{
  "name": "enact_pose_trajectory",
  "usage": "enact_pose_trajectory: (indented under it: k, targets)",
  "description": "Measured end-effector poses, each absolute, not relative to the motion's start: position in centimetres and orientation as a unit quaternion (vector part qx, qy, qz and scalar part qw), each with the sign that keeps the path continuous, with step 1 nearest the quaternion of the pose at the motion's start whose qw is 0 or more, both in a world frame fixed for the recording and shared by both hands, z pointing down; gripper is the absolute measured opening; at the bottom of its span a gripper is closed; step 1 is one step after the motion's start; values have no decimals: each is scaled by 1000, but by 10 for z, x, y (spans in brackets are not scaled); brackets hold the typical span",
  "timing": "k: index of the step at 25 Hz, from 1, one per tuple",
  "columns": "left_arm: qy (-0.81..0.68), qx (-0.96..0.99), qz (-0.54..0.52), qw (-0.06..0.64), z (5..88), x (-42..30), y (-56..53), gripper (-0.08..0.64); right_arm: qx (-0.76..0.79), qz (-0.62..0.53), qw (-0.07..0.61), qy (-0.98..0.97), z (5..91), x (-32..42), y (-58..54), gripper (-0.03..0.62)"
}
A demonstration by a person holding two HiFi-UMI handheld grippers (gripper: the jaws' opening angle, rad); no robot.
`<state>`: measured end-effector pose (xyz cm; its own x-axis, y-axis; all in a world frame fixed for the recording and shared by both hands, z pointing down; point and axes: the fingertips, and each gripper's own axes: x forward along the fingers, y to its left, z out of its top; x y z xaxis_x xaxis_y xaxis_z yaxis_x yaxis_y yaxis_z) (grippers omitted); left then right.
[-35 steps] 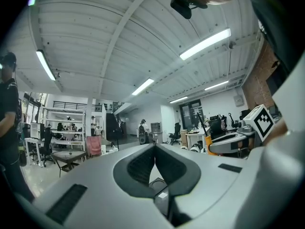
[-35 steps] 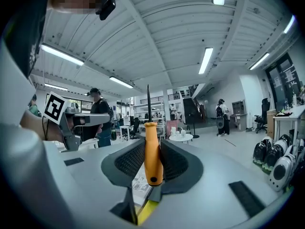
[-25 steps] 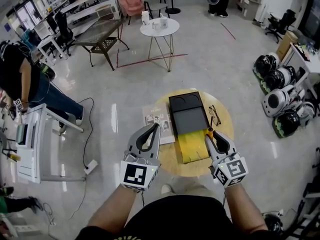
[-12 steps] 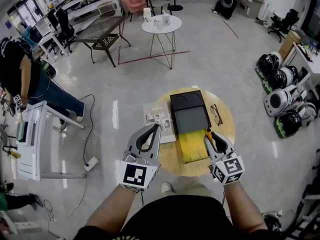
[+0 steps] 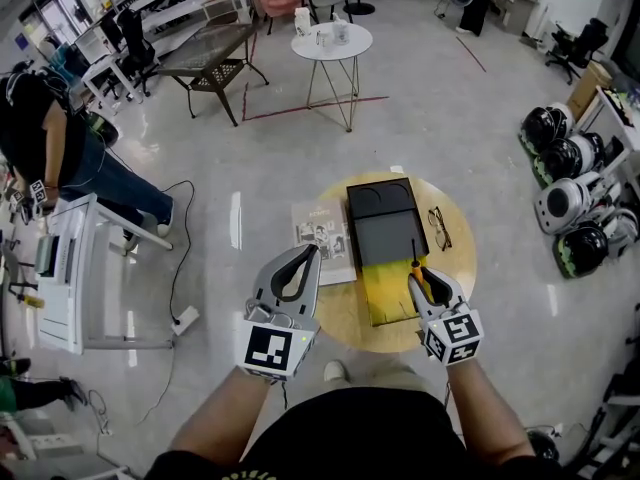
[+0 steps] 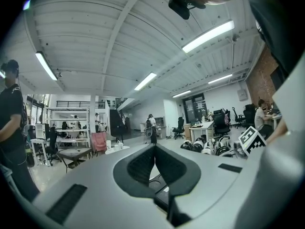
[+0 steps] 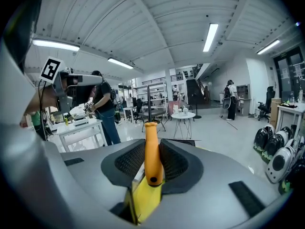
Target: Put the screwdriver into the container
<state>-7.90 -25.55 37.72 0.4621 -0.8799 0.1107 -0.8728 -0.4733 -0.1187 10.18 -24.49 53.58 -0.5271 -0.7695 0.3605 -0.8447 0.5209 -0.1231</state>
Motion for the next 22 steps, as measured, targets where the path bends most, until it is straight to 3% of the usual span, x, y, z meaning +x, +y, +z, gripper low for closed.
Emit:
enact_pose_trajectory:
  k: [22]
  targets:
    - [532, -842, -90, 7, 394, -84, -267, 17, 443, 173, 208, -855, 625, 105, -256, 115]
